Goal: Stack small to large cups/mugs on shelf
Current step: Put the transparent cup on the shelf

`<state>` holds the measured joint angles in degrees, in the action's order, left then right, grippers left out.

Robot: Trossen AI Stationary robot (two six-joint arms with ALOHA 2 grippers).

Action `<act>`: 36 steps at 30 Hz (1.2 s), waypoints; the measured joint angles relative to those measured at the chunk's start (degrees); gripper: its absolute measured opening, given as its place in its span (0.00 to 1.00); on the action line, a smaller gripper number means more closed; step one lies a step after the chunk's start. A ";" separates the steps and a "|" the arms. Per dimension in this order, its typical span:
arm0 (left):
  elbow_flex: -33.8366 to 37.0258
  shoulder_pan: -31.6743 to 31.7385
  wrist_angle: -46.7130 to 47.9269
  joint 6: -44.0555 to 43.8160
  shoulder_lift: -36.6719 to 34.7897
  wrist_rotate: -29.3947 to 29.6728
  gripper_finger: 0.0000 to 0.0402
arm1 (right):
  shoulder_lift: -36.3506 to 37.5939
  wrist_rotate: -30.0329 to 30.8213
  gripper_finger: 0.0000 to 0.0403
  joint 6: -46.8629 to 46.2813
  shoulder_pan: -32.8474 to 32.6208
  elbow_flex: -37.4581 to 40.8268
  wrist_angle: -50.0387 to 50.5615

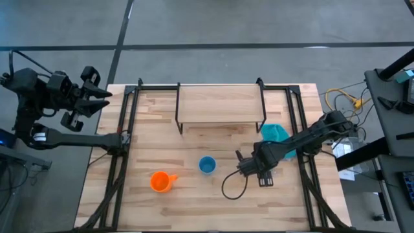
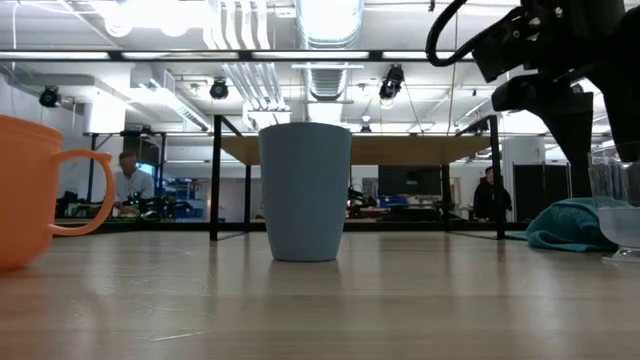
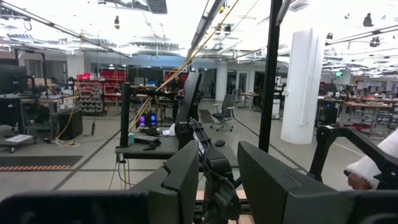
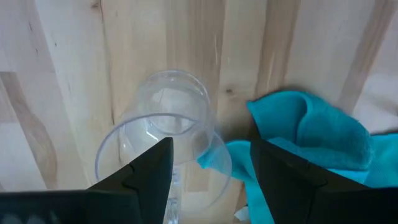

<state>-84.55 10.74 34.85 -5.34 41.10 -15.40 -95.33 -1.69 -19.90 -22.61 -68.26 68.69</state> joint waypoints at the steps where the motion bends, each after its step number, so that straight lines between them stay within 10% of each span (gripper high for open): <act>1: 0.00 0.00 0.00 -0.01 0.00 0.00 0.25 | 0.00 0.00 0.52 0.00 0.00 0.32 -0.38; 22: 0.00 0.02 -0.01 -0.02 -0.02 0.00 0.25 | 0.00 0.22 0.04 -0.93 0.00 2.98 -1.84; 36: 0.00 0.01 -0.01 0.00 -0.02 -0.01 0.25 | 0.00 0.07 0.02 -5.39 0.02 -10.27 9.80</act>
<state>-84.55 10.75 34.84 -5.34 41.08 -15.41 -95.33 -1.63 -25.29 -22.59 -78.53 78.49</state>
